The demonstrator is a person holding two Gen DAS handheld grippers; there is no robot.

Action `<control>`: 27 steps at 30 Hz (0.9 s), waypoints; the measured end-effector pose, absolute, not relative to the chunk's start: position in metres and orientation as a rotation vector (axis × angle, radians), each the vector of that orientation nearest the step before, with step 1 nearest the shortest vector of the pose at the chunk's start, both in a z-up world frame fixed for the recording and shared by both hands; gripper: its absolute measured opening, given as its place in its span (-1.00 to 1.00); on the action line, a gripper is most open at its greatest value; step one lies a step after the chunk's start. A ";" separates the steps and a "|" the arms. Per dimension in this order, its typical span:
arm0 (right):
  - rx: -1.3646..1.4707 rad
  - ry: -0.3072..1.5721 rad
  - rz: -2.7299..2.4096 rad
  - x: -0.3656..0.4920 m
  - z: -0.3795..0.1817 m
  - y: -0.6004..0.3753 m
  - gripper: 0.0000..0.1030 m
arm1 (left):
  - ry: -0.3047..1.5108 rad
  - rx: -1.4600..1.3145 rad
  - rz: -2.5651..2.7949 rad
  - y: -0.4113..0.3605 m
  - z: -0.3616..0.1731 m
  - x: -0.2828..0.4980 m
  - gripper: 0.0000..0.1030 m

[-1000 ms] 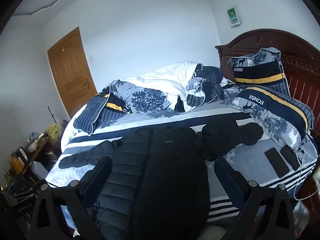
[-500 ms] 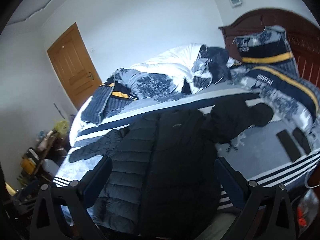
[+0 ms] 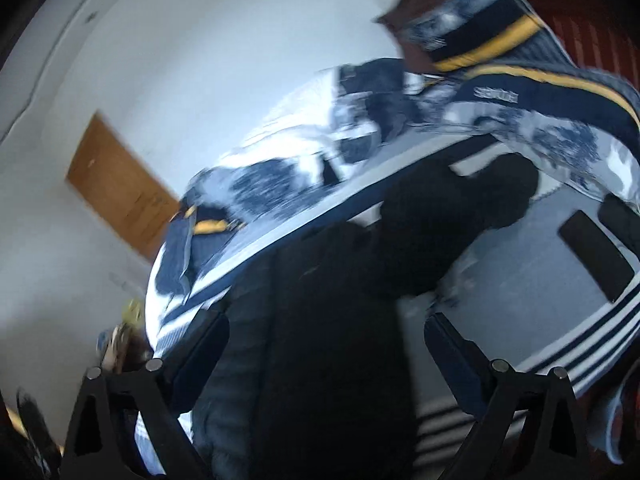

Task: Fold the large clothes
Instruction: 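Grasp the jacket hood with the right tool and lift it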

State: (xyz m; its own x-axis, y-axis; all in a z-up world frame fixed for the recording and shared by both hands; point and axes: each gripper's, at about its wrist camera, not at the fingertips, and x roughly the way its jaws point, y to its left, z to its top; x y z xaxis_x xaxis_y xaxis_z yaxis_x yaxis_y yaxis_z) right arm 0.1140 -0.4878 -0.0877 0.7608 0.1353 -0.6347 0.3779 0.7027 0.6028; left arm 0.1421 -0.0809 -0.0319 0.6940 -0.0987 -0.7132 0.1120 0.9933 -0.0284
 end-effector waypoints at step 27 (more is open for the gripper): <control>0.804 0.781 -0.509 0.296 -0.193 -0.711 -0.93 | 0.924 0.044 -0.153 -0.134 -0.085 0.196 1.00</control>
